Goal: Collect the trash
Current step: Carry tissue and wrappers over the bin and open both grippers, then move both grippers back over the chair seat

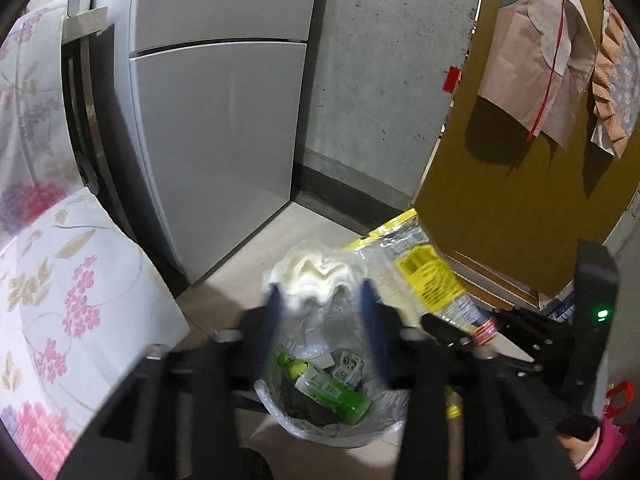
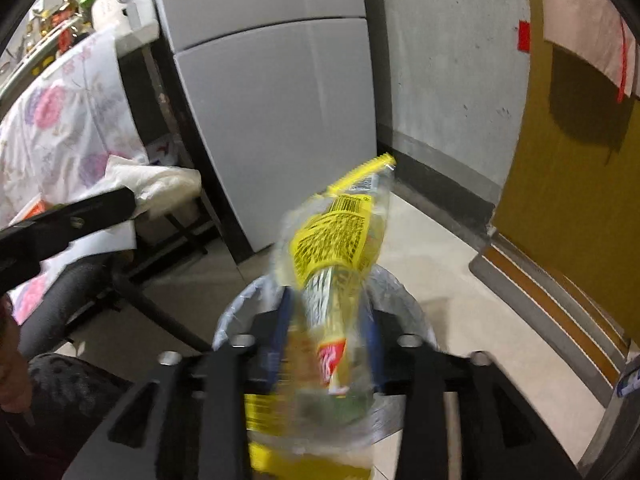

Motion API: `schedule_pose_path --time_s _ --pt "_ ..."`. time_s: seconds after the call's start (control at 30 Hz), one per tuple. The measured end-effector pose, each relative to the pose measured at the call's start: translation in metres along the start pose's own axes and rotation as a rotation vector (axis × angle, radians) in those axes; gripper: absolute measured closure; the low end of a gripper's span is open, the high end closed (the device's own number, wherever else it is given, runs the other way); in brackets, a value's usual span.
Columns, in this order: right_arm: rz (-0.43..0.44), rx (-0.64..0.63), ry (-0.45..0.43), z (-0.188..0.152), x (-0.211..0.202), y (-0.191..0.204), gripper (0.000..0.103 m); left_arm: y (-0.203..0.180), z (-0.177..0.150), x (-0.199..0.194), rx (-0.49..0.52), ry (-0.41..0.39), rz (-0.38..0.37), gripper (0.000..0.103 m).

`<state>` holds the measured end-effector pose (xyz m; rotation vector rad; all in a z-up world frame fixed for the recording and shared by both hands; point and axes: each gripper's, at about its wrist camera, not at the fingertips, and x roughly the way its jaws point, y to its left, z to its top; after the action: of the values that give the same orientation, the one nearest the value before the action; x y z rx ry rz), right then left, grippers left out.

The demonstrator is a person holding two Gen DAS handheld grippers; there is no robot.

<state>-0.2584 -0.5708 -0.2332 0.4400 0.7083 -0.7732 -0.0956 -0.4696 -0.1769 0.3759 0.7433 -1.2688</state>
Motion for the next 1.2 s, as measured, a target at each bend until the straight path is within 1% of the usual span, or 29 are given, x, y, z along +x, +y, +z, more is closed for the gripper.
schedule_pose_path --time_s 0.1,0.17,0.2,0.3,0.4,0.5,0.63,0.73,0.77,0.9,0.93,1.0,1.1,1.2 --pt "-0.017 0.028 0.023 -0.001 0.006 -0.003 0.059 0.002 0.0 0.002 0.001 0.005 0.004 0.054" --pt "-0.034 0.037 0.03 -0.002 0.005 -0.005 0.055 0.006 -0.001 0.001 -0.004 0.008 0.008 0.054" --pt "-0.04 0.038 0.03 -0.002 0.004 -0.005 0.053 0.008 0.0 0.0 -0.007 0.007 0.011 0.054" --pt "-0.074 0.045 0.013 0.001 -0.007 -0.009 0.053 0.018 0.0 -0.008 -0.023 -0.004 0.02 0.053" --pt "-0.083 0.056 -0.029 0.006 -0.028 -0.007 0.053 0.028 0.002 -0.021 -0.041 -0.023 0.042 0.053" --pt "-0.082 0.039 -0.073 0.015 -0.046 0.002 0.053 0.04 0.002 -0.042 -0.058 -0.055 0.071 0.053" --pt "-0.08 0.0 -0.132 0.03 -0.073 0.031 0.053 0.063 -0.001 -0.076 -0.103 -0.094 0.117 0.052" --pt "-0.061 -0.023 -0.184 0.042 -0.092 0.056 0.053 0.082 -0.01 -0.107 -0.125 -0.116 0.189 0.048" --pt "-0.047 -0.033 -0.185 0.045 -0.095 0.063 0.054 0.088 -0.014 -0.116 -0.135 -0.118 0.21 0.047" --pt "0.068 -0.093 -0.166 0.055 -0.102 0.108 0.068 0.117 -0.034 -0.155 -0.179 -0.109 0.306 0.046" --pt "0.105 -0.12 -0.156 0.058 -0.104 0.123 0.072 0.128 -0.043 -0.168 -0.2 -0.102 0.341 0.046" --pt "0.153 -0.166 -0.149 0.059 -0.106 0.152 0.082 0.142 -0.056 -0.188 -0.233 -0.099 0.372 0.045" --pt "0.264 -0.236 -0.152 0.061 -0.108 0.204 0.082 0.171 -0.082 -0.224 -0.285 -0.091 0.472 0.041" --pt "0.333 -0.293 -0.145 0.058 -0.106 0.247 0.082 0.202 -0.104 -0.254 -0.361 -0.082 0.556 0.04"
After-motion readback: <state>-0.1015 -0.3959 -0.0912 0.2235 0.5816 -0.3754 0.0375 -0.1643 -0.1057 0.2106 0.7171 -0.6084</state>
